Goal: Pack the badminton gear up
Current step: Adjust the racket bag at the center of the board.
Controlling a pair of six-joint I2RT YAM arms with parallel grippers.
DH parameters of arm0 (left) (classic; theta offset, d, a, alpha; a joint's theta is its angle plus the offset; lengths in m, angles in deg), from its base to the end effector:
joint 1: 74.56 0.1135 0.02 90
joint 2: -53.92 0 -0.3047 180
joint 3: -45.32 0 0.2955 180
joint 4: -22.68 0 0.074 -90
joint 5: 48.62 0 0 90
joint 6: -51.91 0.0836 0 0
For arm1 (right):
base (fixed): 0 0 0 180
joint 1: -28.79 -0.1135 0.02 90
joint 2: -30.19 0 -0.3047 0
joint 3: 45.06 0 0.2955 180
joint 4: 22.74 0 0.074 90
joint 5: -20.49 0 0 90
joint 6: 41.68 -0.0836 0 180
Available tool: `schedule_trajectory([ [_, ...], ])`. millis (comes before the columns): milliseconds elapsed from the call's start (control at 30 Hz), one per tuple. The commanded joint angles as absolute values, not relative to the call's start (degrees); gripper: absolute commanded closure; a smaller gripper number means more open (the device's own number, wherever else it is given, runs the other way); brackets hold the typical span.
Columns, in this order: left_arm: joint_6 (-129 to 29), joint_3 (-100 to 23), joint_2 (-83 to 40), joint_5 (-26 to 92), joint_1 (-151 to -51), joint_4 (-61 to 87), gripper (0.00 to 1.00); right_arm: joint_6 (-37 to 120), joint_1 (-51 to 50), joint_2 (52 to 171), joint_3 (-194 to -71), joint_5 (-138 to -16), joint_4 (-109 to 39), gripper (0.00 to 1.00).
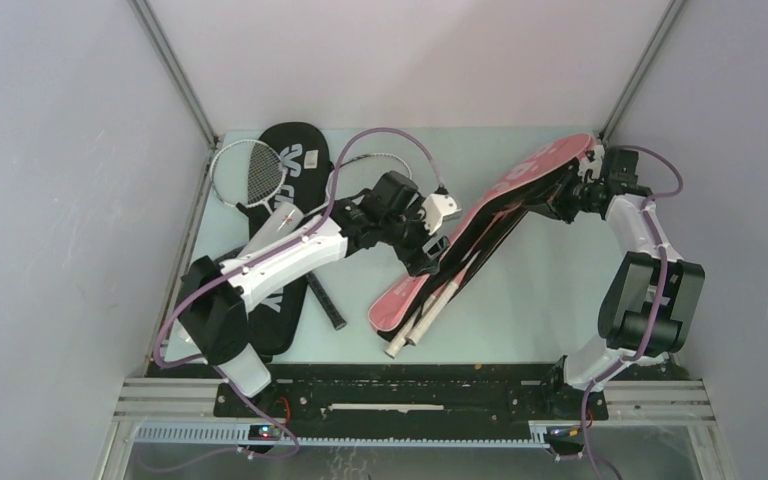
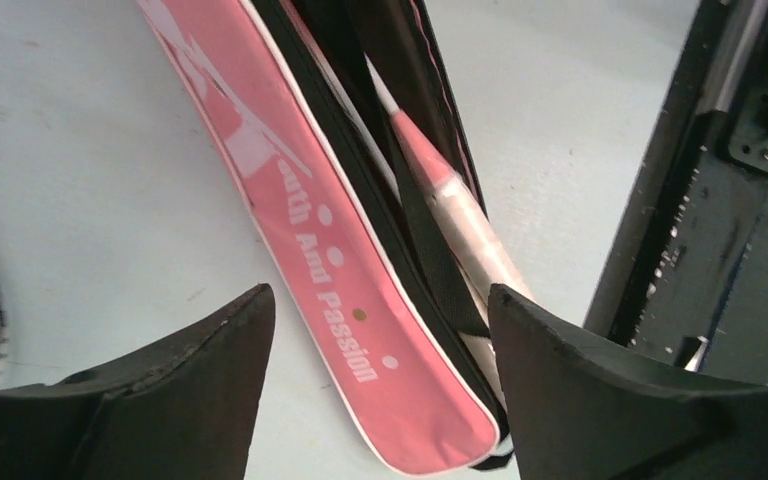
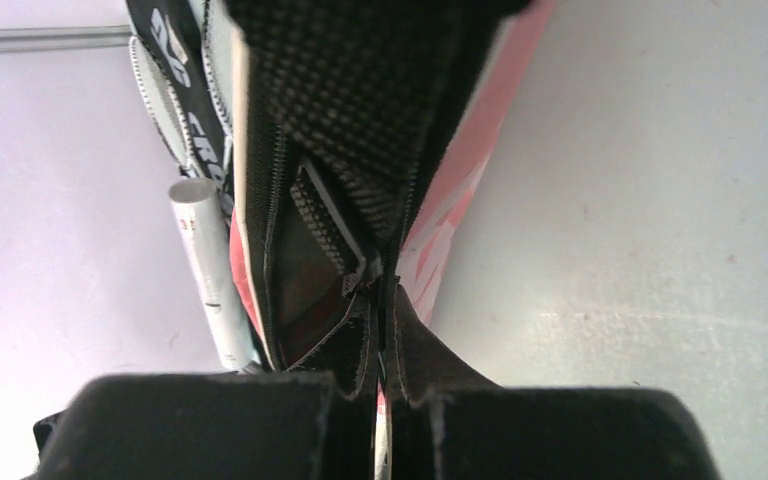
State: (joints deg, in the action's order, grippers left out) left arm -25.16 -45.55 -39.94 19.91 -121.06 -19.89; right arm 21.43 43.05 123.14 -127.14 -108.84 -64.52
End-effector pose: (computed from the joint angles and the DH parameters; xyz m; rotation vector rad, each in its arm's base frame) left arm 0.2820 -0.3416 0.2937 1.3552 1.9983 -0.7209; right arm 0.4104 -0.0496 0.2518 0.5746 2.3593 0.9459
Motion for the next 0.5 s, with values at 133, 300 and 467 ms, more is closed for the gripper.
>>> schedule_trajectory([
  [133,-27.1,-54.6,-43.1,34.0,-128.7,-20.6,0.12,10.6,44.0,121.4,-126.8,-118.9,-57.4,1.00],
  [300,-33.0,-58.1,-46.8,37.6,-130.9,-21.4,0.00,8.0,44.3,121.8,-126.7,-121.0,-56.3,1.00],
  [467,-33.1,-64.5,-51.9,44.8,-133.2,-25.4,0.00,4.8,44.2,120.9,-125.2,-123.6,-53.6,1.00],
])
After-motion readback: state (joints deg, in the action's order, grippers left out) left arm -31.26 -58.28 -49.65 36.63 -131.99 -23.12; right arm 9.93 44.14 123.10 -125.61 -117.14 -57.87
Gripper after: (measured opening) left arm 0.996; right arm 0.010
